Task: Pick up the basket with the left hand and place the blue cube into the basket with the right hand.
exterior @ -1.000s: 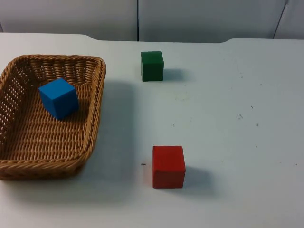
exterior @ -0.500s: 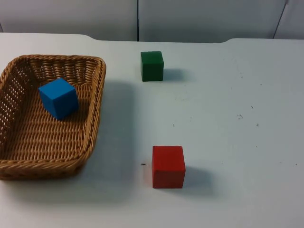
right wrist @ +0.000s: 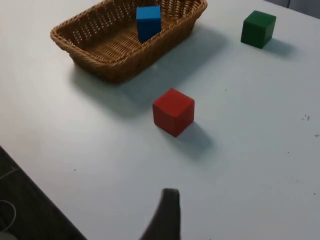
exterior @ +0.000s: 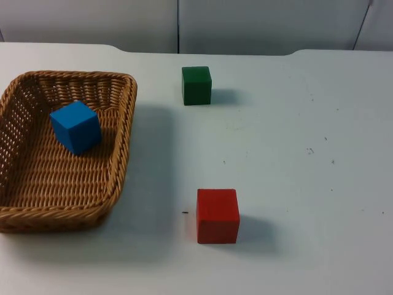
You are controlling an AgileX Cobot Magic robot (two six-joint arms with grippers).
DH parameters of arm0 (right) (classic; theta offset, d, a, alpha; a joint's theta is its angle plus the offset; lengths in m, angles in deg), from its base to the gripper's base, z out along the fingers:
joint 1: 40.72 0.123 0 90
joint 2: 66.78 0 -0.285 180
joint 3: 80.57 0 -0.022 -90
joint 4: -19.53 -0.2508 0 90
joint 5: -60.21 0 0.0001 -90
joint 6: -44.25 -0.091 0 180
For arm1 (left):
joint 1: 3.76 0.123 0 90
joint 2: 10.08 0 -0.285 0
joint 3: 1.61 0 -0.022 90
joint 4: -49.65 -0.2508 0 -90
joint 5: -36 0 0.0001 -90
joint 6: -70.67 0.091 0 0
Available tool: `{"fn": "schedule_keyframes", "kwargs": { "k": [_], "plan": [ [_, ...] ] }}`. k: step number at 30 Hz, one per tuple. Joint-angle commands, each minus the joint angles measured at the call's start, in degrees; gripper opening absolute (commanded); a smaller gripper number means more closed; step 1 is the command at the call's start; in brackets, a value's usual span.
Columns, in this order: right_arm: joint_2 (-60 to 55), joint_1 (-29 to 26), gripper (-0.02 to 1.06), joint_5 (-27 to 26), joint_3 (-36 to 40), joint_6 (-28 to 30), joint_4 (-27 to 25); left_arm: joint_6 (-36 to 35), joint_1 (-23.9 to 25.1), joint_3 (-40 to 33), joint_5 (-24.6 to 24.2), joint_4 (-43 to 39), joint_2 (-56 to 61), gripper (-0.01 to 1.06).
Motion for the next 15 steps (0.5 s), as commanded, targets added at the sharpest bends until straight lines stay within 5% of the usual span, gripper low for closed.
{"fn": "schedule_keyframes", "kwargs": {
  "k": [1,15],
  "plan": [
    [0.1,0.3,0.77,0.4,-0.5,1.8,-0.6,0.0,-0.1,-0.2,0.6,0.6,0.2,1.05],
    [0.1,0.3,0.77,1.3,-0.5,8.7,-5.7,0.0,-0.1,-0.2,0.6,0.6,0.2,1.05]
  ]
}}
